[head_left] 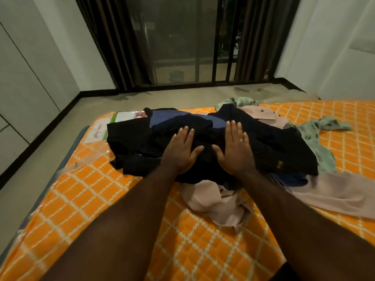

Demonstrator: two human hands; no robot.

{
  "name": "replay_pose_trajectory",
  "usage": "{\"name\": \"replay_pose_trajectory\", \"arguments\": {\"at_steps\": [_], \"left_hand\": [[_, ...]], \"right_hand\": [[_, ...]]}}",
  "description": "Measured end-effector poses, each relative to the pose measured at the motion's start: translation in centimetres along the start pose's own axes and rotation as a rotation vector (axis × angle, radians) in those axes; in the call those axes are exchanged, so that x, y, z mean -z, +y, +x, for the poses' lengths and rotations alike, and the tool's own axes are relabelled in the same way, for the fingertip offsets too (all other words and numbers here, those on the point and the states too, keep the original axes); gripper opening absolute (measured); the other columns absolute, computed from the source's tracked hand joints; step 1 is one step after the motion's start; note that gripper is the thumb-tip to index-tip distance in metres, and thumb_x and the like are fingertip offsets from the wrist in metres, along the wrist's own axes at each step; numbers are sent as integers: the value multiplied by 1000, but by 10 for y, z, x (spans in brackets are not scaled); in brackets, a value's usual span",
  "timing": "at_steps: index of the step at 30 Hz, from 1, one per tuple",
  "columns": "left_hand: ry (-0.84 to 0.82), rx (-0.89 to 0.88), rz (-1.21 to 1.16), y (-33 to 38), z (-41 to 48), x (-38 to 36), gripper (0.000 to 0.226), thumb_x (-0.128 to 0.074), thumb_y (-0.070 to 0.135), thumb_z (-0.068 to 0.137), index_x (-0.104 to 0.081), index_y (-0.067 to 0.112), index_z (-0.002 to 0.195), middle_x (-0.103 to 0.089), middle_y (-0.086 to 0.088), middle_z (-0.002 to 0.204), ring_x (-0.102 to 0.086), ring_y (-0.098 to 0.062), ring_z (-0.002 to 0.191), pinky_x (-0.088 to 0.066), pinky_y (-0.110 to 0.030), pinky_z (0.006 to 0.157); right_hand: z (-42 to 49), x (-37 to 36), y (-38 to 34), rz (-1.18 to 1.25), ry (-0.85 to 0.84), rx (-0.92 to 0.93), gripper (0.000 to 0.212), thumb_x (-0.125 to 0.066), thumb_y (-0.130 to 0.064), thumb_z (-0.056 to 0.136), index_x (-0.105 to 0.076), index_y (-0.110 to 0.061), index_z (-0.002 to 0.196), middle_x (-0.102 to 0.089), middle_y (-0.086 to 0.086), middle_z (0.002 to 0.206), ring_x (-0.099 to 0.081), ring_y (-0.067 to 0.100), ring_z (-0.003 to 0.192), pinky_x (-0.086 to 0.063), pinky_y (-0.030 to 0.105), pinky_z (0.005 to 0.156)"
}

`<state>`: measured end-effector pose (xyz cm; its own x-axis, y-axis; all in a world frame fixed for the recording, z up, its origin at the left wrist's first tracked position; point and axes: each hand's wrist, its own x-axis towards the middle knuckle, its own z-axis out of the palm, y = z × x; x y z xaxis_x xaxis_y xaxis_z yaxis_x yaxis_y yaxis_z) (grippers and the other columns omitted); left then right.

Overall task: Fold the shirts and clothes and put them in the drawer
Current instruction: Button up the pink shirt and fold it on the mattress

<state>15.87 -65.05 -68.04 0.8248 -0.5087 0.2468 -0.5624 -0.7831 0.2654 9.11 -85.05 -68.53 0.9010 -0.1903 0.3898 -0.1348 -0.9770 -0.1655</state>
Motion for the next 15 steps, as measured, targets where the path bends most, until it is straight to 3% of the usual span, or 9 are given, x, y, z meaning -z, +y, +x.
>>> {"name": "replay_pose_trajectory", "arguments": {"at_steps": [5, 8, 11, 13, 15], "left_hand": [[-46, 22, -40, -15, 27, -42, 83, -33, 68, 99, -14, 17, 162, -9, -8, 170, -3, -22, 157, -6, -39, 127], [-68, 32, -54, -18, 37, -49, 82, -41, 67, 97, -30, 12, 157, -24, -11, 166, -15, -25, 155, -13, -39, 127], [-60, 22, -107, -10, 43, -38, 45, -55, 48, 98, -55, 13, 126, -56, -9, 135, -52, -28, 128, -39, -40, 111], [-43, 6, -89, 0, 41, -23, 15, -56, 33, 99, -54, 19, 99, -60, -6, 111, -60, -26, 103, -48, -40, 92], [-38, 25, -95, 9, 34, -9, 15, -53, 26, 101, -46, 21, 89, -60, -7, 101, -60, -28, 94, -50, -42, 84]], "right_hand": [[11, -38, 4, -15, -10, -104, 88, -26, -68, 96, -17, -10, 162, -22, 15, 168, -17, 31, 156, -17, 51, 125], [16, -45, 0, -54, -22, -144, 88, -29, -72, 93, -31, -13, 158, -39, 17, 159, -34, 34, 148, -21, 53, 122], [22, -36, -5, -98, -105, -162, 83, -42, -72, 92, -37, -17, 154, -49, 15, 148, -44, 34, 138, -24, 52, 118], [24, -21, -6, -83, -160, -183, 75, -50, -68, 92, -41, -21, 150, -52, 13, 143, -46, 32, 134, -26, 49, 115], [22, -4, -5, -25, -176, -179, 68, -54, -63, 93, -43, -23, 148, -53, 11, 141, -47, 32, 133, -28, 48, 114]]}}
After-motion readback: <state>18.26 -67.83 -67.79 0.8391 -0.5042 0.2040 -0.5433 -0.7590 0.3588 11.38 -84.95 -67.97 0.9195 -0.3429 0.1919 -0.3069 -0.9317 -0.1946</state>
